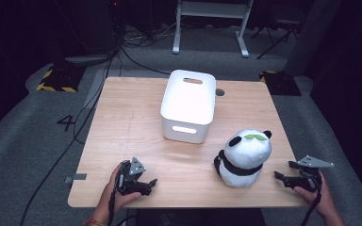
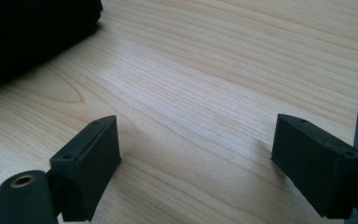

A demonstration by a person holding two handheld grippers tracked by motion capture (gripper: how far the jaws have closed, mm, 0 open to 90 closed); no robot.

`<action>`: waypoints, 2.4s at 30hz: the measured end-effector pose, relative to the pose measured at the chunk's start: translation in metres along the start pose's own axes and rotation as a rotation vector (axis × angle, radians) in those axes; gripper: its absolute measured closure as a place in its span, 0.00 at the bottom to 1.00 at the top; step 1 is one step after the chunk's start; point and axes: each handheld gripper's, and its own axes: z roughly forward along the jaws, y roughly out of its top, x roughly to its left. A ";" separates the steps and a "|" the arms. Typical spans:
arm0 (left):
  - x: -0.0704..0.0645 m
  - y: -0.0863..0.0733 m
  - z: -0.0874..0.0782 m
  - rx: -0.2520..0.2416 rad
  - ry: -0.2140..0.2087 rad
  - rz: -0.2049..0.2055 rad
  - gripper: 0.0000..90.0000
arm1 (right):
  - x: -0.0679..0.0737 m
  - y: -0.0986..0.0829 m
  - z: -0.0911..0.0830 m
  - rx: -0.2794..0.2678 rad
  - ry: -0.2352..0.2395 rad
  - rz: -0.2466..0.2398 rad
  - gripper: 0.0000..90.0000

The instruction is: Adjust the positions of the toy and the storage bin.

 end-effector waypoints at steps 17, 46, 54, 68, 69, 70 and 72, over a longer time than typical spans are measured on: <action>0.000 0.000 0.000 0.000 0.000 0.001 0.16 | 0.005 0.011 -0.011 -0.067 0.102 -0.059 0.18; 0.000 0.000 0.000 0.000 0.000 0.000 0.16 | 0.064 0.063 -0.019 -0.120 0.256 -0.244 0.18; 0.000 0.000 0.000 0.000 0.000 0.000 0.17 | 0.070 0.069 -0.017 -0.125 0.278 -0.255 0.17; 0.000 0.000 0.000 0.000 0.000 0.000 0.17 | 0.077 0.080 -0.011 -0.141 0.340 -0.236 0.17; 0.000 0.000 0.000 0.000 0.000 0.000 0.17 | 0.078 0.080 -0.011 -0.139 0.340 -0.232 0.17; 0.000 0.000 0.000 0.000 0.000 0.000 0.17 | 0.078 0.081 -0.010 -0.139 0.346 -0.228 0.17; 0.000 0.000 0.000 0.000 0.000 0.000 0.17 | 0.080 0.082 -0.009 -0.142 0.347 -0.223 0.16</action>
